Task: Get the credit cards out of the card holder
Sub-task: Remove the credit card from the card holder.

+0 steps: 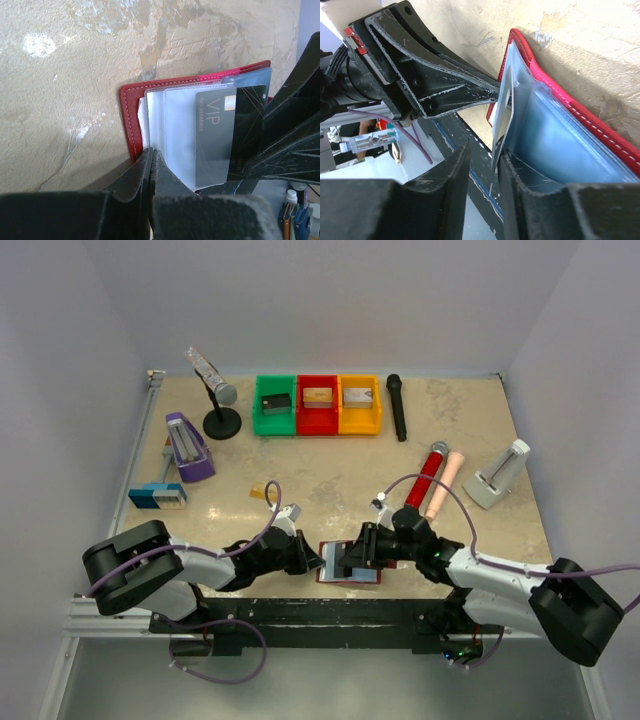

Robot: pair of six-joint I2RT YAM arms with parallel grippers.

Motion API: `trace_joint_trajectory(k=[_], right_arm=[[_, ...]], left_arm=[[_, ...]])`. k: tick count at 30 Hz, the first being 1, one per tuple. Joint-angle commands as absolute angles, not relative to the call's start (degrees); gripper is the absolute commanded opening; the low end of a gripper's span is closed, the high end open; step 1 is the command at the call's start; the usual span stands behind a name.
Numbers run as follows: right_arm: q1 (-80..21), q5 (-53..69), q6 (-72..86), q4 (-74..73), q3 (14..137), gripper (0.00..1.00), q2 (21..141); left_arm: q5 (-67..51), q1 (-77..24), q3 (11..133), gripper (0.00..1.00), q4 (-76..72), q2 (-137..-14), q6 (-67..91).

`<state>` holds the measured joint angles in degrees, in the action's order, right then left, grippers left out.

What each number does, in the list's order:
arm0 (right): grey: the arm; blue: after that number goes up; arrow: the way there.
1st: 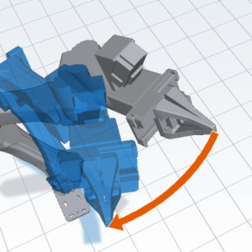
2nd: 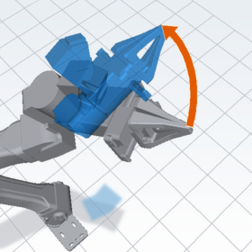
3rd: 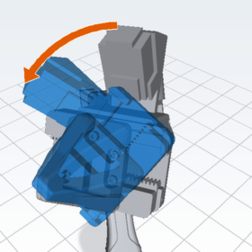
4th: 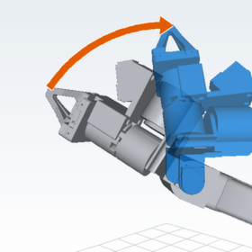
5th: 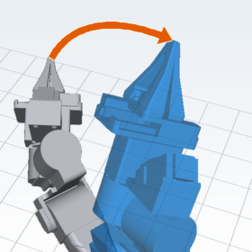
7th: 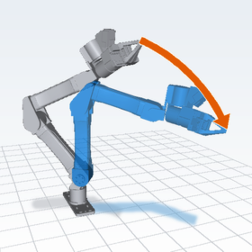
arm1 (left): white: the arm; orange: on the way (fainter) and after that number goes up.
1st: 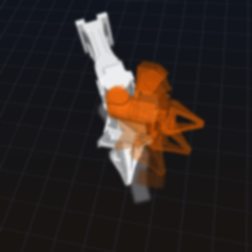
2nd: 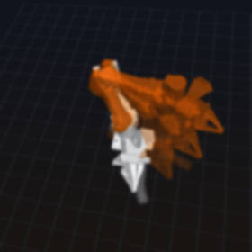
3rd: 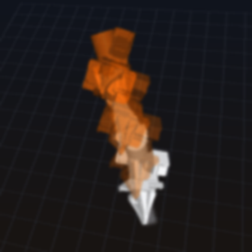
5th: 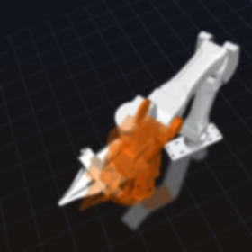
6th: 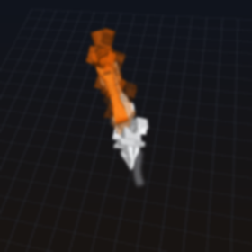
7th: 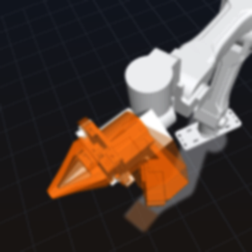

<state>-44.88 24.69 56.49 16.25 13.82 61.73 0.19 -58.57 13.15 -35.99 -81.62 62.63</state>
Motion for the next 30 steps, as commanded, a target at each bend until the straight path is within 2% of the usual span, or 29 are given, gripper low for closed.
trace_joint_trajectory(k=[1, 8, 17, 21, 30], right_arm=[[-44.7, 23.6, 55.5, 16.8, 15.2, 0.3, 60.0], [-44.6, 22.7, 54.8, 15.1, 15.4, 0.23, 59.2], [-44.3, 20.9, 53.8, 11.6, 15.0, 0.1, 56.5], [-44.1, 20.5, 53.1, 9.3, 15.5, 0.0, 55.6], [-42.0, 17.5, 49.4, -2.8, 17.3, 0.0, 51.3]], left_arm=[[2.1, -58.8, 11.2, 0.0, -30.1, -82.3, 62.1], [2.2, -58.8, 11.2, 0.0, -30.1, -81.9, 62.1], [2.7, -58.8, 10.1, 0.0, -30.6, -80.9, 62.6], [2.8, -58.8, 9.9, 0.0, -30.8, -80.2, 62.8], [3.8, -58.8, 11.9, 0.0, -27.5, -75.7, 62.5]])
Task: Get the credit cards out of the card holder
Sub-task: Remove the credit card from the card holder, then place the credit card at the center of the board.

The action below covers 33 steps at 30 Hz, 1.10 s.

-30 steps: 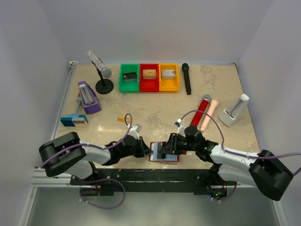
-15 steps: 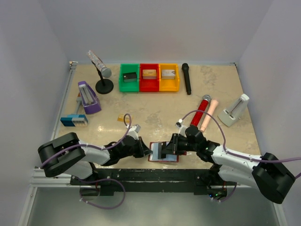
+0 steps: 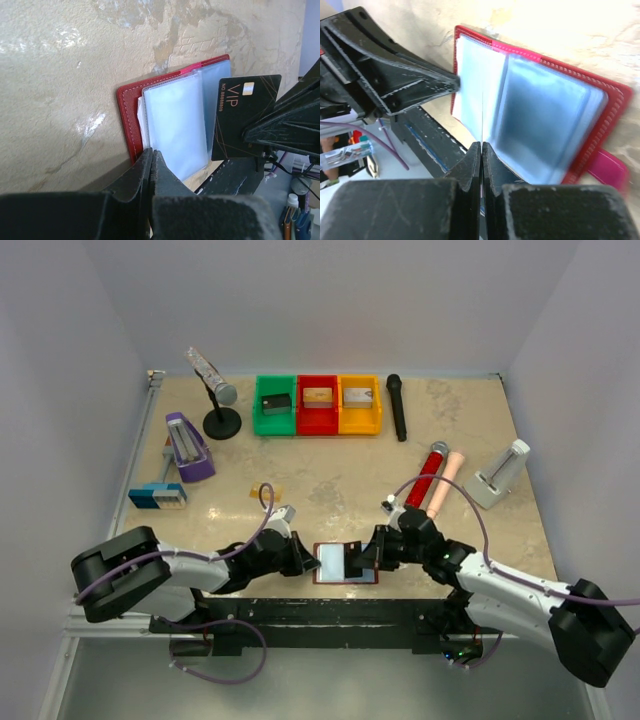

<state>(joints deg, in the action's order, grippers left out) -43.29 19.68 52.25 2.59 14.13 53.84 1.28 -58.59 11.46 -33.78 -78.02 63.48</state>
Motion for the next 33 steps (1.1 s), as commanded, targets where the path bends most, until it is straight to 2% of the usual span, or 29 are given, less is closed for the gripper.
trace_joint_trajectory(k=[1, 5, 7, 12, 17, 19, 23, 29, 33], right_arm=[[-41.8, 17.2, 48.8, -3.9, 17.7, 0.0, 50.3], [-41.1, 16.3, 46.5, -9.2, 19.8, 0.0, 46.8], [-41.1, 15.8, 44.3, -12.7, 21.7, 0.0, 44.9], [-41.0, 17.4, 37.6, -19.7, 27.7, 0.0, 41.5], [-41.0, 27.6, 30.4, -24.0, 32.8, 0.0, 41.6], [-41.0, 33.4, 27.0, -26.1, 35.3, 0.0, 43.1], [-41.5, 44.5, 22.4, -28.8, 38.3, 0.0, 45.8], [-43.2, 54.0, 17.6, -31.3, 41.3, 0.0, 46.8], [-46.4, 55.7, 16.5, -31.7, 43.3, 0.0, 48.5]], left_arm=[[4.1, -58.8, 12.1, 0.0, -26.9, -75.1, 62.4], [4.8, -58.8, 12.9, 0.04, -25.5, -72.0, 61.7], [5.2, -58.8, 14.7, 0.11, -23.7, -70.1, 60.5], [5.4, -58.7, 19.5, 0.39, -18.2, -64.8, 57.4], [7.6, -57.8, 20.6, 0.54, -12.9, -52.9, 55.0], [7.6, -57.6, 19.8, 0.62, -12.7, -47.7, 52.8], [-1.5, -55.3, 18.7, 0.77, -13.1, -39.6, 44.4], [-24.8, -52.6, 20.1, 0.79, -16.4, -37.7, 38.0], [-33.7, -52.6, 22.2, 0.74, -19.6, -41.8, 37.8]])
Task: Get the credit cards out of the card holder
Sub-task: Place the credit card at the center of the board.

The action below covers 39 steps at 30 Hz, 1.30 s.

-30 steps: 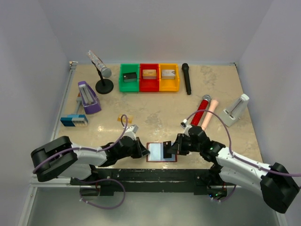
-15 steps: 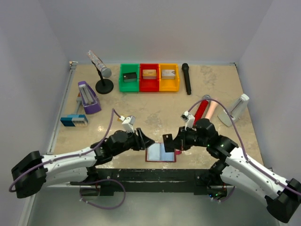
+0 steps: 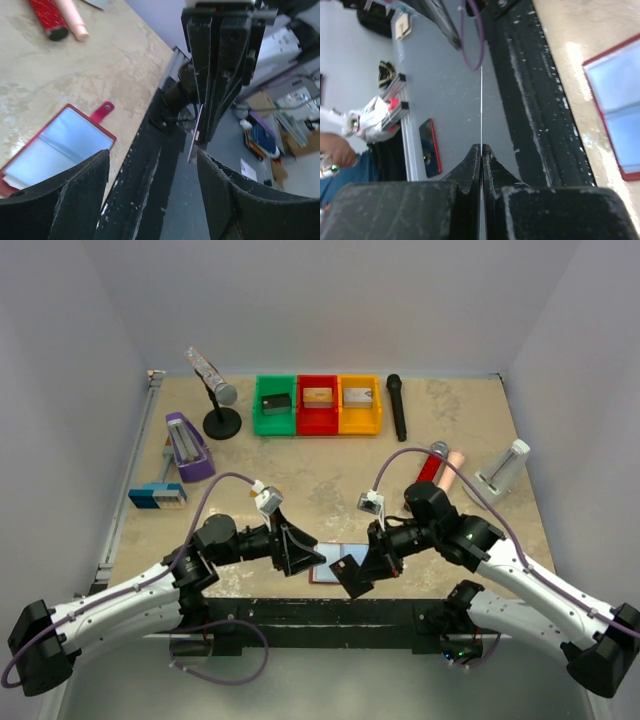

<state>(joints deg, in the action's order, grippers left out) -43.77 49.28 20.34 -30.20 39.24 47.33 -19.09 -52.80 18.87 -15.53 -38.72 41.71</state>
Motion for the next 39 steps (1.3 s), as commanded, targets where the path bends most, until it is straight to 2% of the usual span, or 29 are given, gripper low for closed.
trace_joint_trajectory(k=[1, 7, 12, 20, 25, 28, 34, 36, 39], right_arm=[[-47.5, 55.4, 16.4, -32.0, 43.9, 0.0, 49.1], [-50.9, 52.6, 16.3, -33.0, 46.2, 0.0, 51.8], [-51.1, 52.6, 16.2, -33.0, 46.6, 0.0, 52.2], [-51.2, 52.5, 15.8, -33.2, 47.0, 0.0, 52.8], [-51.2, 52.4, 15.7, -33.3, 47.5, 0.0, 53.3], [-51.3, 52.3, 15.6, -33.5, 47.8, 0.0, 53.5], [-51.4, 51.9, 15.0, -34.1, 48.4, 0.0, 54.1], [-51.4, 51.6, 15.0, -34.3, 48.7, 0.0, 54.1], [-51.5, 51.5, 14.9, -34.7, 49.0, 0.0, 54.4]], left_arm=[[-35.0, -52.5, 22.9, 0.72, -19.8, -43.0, 37.7], [-38.5, -52.6, 23.8, 0.68, -23.5, -45.5, 39.4], [-41.0, -52.6, 23.9, 0.61, -25.4, -46.4, 40.5], [-44.2, -52.7, 24.2, 0.64, -28.2, -47.9, 42.2], [-44.7, -53.9, 24.9, 0.58, -28.3, -50.2, 42.2], [-45.6, -54.5, 25.2, 0.52, -29.4, -51.9, 42.7], [-47.2, -54.8, 25.8, 0.35, -30.8, -54.1, 43.8], [-47.5, -54.8, 25.8, 0.25, -31.1, -54.5, 43.9], [-47.9, -54.8, 26.1, 0.04, -31.5, -55.0, 44.1]])
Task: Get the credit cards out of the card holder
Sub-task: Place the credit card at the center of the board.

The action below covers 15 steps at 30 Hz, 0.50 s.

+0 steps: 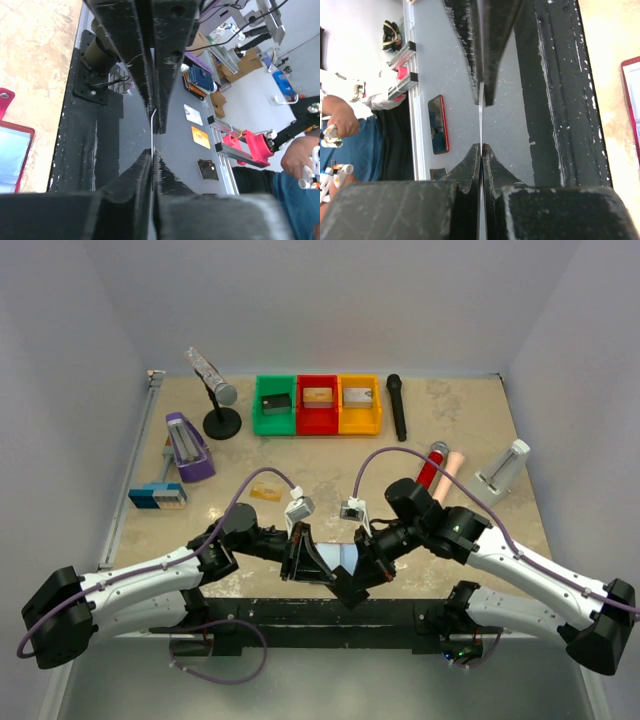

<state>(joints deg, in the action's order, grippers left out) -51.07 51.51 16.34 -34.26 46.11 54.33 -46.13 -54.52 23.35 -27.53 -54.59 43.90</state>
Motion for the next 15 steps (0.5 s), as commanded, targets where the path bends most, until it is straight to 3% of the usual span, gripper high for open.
trace_joint_trajectory(k=[1, 2, 4, 6, 8, 9, 15], right_arm=[[-51.5, 51.2, 14.7, -34.9, 49.1, 0.0, 54.4], [-51.5, 50.9, 14.6, -35.2, 49.2, 0.06, 54.3], [-51.5, 49.8, 14.2, -36.5, 49.5, 0.4, 53.9], [-51.5, 47.6, 14.5, -37.9, 50.0, 0.55, 52.7], [-51.2, 41.9, 15.2, -40.4, 51.5, 0.63, 51.1], [-51.0, 38.9, 15.6, -42.3, 52.7, 0.73, 50.3], [-50.4, 19.3, 19.8, -48.6, 55.9, 0.78, 43.3]], left_arm=[[-47.8, -54.8, 25.9, 0.0, -31.6, -55.1, 44.2], [-47.9, -54.8, 25.9, 0.0, -31.6, -55.1, 44.3], [-47.9, -54.8, 25.7, 0.0, -31.9, -54.9, 44.4], [-46.8, -54.8, 25.4, 0.0, -31.7, -54.3, 44.4], [-44.0, -54.1, 24.7, 0.0, -30.8, -53.4, 44.1], [-42.0, -53.3, 24.2, 0.0, -30.6, -53.2, 44.2], [-18.2, -47.4, 24.8, 0.0, -18.3, -53.3, 46.2]])
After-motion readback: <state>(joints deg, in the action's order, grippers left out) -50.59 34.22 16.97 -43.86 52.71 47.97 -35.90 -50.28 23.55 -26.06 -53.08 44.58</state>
